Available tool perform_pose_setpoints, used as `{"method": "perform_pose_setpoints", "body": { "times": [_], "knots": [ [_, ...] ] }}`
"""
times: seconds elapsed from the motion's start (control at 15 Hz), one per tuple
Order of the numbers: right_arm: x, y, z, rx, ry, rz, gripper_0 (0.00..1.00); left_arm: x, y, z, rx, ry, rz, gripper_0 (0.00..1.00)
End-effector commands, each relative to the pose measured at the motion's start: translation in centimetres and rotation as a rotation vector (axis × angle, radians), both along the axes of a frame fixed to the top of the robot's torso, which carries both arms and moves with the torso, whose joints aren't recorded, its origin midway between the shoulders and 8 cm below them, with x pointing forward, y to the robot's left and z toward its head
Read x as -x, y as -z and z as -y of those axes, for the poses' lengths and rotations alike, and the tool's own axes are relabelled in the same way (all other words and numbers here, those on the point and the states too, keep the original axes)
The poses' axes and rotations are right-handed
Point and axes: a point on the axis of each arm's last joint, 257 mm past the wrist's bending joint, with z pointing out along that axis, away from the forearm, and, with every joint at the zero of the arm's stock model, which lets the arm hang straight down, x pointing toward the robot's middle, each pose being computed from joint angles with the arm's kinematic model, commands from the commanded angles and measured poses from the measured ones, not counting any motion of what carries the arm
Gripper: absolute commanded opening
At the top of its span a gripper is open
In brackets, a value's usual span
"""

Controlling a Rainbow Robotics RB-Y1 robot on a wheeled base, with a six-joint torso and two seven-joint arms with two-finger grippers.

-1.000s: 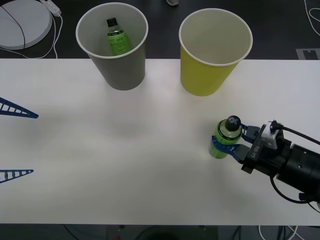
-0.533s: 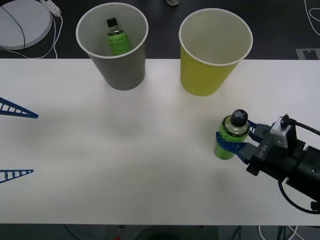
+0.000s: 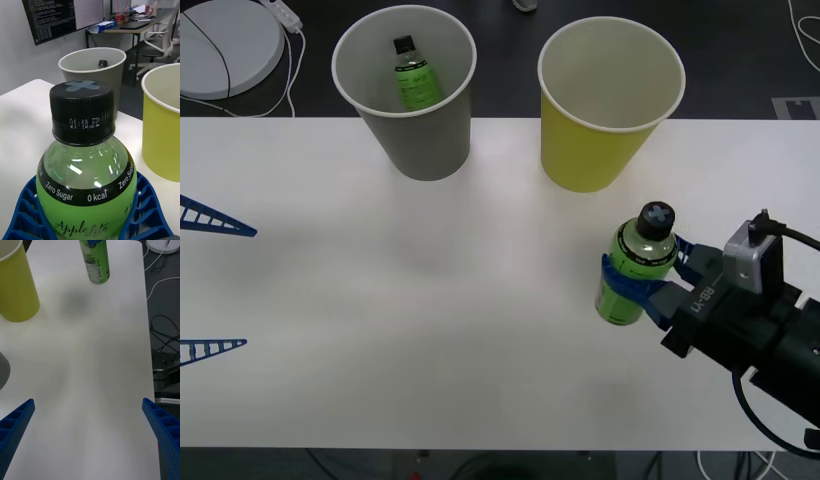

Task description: Put the can into the green bin and the plastic bottle into the gray bin

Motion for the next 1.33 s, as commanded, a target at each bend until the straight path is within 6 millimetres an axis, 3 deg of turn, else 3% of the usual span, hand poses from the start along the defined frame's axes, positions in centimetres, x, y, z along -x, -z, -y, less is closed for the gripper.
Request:
{"method": "perform_pose_setpoints", "body": {
  "times": [0.07,0.47,0.87,1.33],
  "knots": [
    [0.6,-1.0,-0.7,-0.004,0.033,-0.013,0.00,0.0,0.0,0.0,0.000,0.000,0.000,1.00],
    [1.3,-2.7,-2.3,-0.022,0.064,-0.044,0.00,0.0,0.0,0.0,0.000,0.000,0.000,1.00],
    [-0.1,-2.3,-2.7,-0.006,0.101,-0.074,0.00,0.0,0.0,0.0,0.000,0.000,0.000,1.00],
    [-2.5,-0.5,-1.2,0.070,0.224,-0.161,0.00,0.0,0.0,0.0,0.000,0.000,0.000,1.00]
  ]
}}
